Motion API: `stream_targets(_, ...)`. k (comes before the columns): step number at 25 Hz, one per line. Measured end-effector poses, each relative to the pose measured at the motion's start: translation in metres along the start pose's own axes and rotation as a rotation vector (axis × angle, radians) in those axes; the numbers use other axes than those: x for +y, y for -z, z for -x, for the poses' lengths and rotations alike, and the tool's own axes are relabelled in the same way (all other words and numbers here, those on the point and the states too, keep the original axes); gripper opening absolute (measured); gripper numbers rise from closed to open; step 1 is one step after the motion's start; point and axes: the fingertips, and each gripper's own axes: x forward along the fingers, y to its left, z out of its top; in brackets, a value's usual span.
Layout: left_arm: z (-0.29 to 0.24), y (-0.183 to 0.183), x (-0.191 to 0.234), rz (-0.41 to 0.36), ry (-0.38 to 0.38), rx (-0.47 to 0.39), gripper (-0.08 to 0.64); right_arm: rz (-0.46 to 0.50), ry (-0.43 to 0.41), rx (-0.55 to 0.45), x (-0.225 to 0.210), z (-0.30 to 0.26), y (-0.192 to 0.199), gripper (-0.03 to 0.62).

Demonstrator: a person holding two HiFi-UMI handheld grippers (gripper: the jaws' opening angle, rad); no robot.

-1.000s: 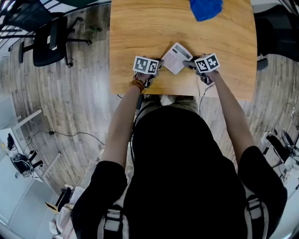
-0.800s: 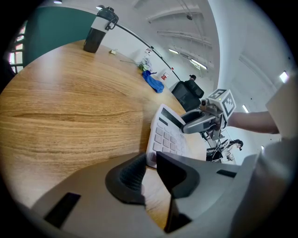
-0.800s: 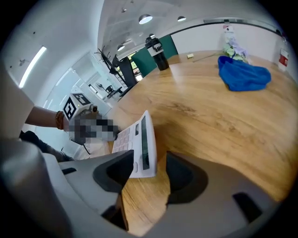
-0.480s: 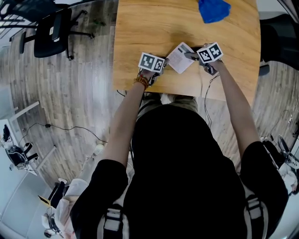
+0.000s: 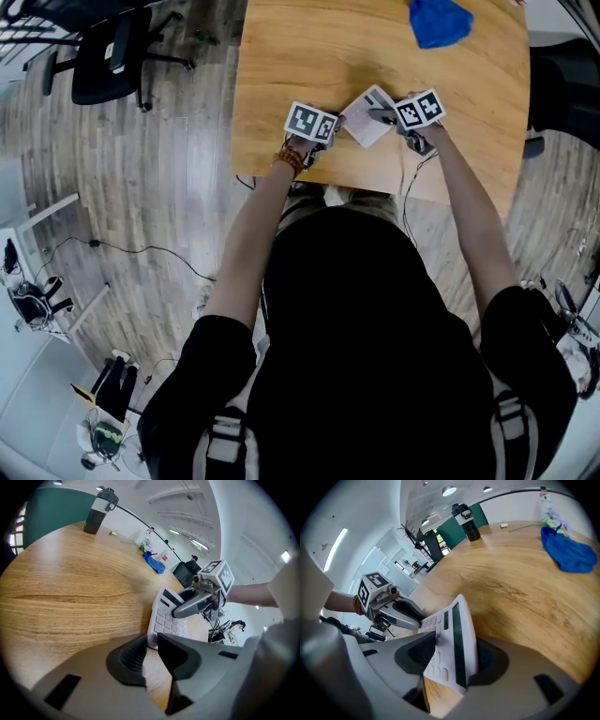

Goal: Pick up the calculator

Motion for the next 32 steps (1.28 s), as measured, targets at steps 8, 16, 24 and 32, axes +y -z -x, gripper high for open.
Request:
stream_targets(8,-0.003,0.0,0.001,0.003,-0.007,-0.003,0.086,-0.042,0.001,0.014,-0.003,0.0,0.005,0.21)
stream_targets(16,0.012,-0.002,0.005,0.06,0.047,-0.029,0.16,-0.074,0.02,-0.042,0.005,0.006,0.011,0.182)
stream_targets(24,0.047,-0.02,0.016,0.11,0.04,-0.159,0.173,-0.023,0.087,-0.055,0.012,0.017,0.009,0.161)
stream_targets(32,0.059,-0.023,0.014,0.039,0.0,-0.18,0.173,0.022,0.116,-0.049,0.024,0.022,0.01,0.144)
